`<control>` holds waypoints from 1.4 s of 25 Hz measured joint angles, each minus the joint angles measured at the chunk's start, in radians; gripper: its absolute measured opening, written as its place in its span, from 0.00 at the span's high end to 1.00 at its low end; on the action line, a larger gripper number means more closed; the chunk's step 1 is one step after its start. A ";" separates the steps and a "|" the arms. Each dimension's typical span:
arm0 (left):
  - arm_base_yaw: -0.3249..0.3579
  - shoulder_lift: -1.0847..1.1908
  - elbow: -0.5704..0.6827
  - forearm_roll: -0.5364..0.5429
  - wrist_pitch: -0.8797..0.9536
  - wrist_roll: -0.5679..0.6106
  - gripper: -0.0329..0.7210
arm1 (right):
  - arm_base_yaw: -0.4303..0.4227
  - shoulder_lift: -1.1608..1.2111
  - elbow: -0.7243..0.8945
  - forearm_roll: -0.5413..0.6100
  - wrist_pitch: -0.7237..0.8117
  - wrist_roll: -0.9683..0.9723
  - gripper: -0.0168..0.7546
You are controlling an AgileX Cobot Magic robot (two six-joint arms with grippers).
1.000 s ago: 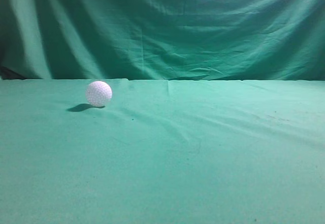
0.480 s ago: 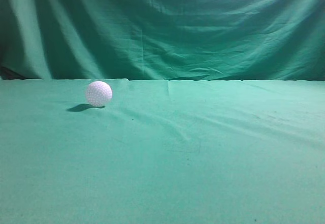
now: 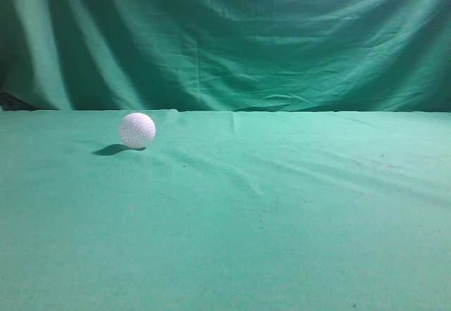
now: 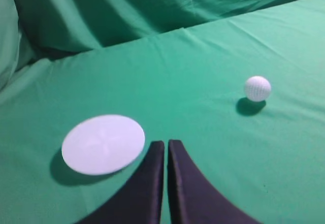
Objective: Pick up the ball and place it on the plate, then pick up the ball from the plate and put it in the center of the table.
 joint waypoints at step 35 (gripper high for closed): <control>0.002 -0.002 0.092 0.234 0.017 -0.279 0.96 | 0.000 0.000 0.000 0.000 0.000 -0.001 0.92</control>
